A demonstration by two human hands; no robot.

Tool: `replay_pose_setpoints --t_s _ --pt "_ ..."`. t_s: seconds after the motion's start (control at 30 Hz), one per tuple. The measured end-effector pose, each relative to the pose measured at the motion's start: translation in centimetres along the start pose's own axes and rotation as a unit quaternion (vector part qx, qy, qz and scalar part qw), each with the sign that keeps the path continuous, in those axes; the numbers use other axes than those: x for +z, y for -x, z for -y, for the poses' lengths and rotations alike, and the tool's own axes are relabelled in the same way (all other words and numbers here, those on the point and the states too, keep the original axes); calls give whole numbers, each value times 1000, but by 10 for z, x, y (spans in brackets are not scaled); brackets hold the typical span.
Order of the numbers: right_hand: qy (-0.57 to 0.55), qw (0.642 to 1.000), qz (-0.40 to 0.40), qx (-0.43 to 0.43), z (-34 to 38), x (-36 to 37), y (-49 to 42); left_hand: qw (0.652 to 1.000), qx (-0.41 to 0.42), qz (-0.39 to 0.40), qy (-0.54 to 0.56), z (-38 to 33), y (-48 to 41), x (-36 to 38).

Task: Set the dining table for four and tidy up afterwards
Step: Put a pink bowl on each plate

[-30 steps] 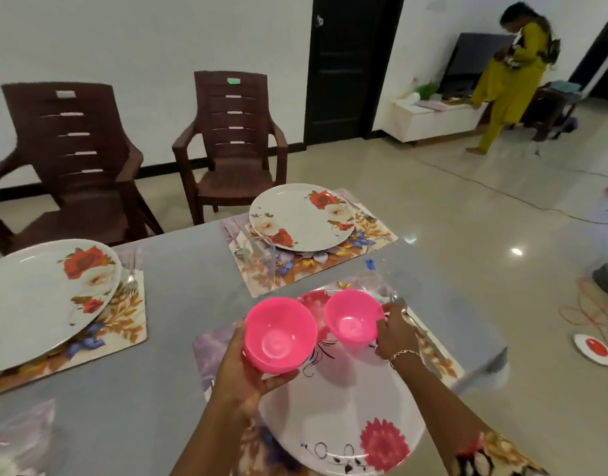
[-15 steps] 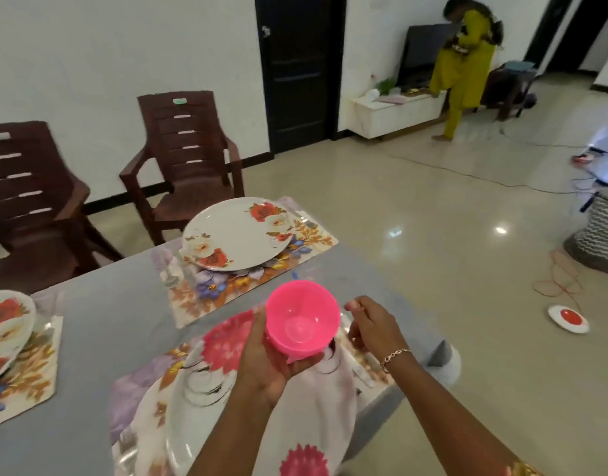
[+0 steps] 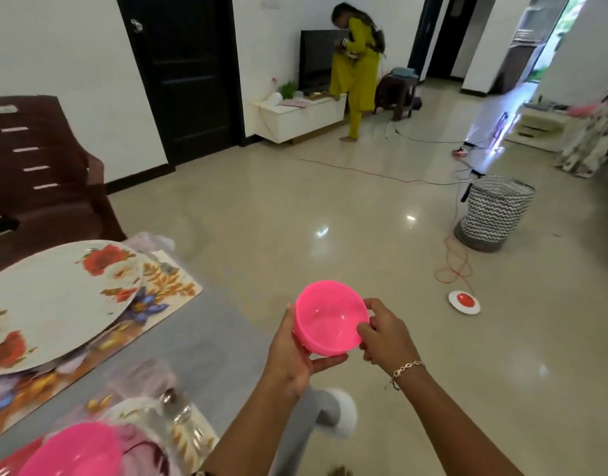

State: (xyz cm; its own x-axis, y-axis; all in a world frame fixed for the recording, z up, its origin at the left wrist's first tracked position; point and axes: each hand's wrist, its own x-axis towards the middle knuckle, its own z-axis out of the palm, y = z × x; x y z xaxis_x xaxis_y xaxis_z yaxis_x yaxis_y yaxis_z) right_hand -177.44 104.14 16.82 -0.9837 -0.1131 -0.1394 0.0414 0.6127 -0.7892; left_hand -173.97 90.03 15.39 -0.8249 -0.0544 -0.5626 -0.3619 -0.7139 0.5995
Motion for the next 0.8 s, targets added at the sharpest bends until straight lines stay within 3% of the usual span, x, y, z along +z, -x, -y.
replay_pose_setpoints --t_s 0.37,0.8 --pt "-9 999 -50 8 -26 -123 -173 999 -19 23 -18 -17 -150 146" --pt "-9 992 96 -82 -3 -173 -409 983 79 -109 126 -83 -295 226"
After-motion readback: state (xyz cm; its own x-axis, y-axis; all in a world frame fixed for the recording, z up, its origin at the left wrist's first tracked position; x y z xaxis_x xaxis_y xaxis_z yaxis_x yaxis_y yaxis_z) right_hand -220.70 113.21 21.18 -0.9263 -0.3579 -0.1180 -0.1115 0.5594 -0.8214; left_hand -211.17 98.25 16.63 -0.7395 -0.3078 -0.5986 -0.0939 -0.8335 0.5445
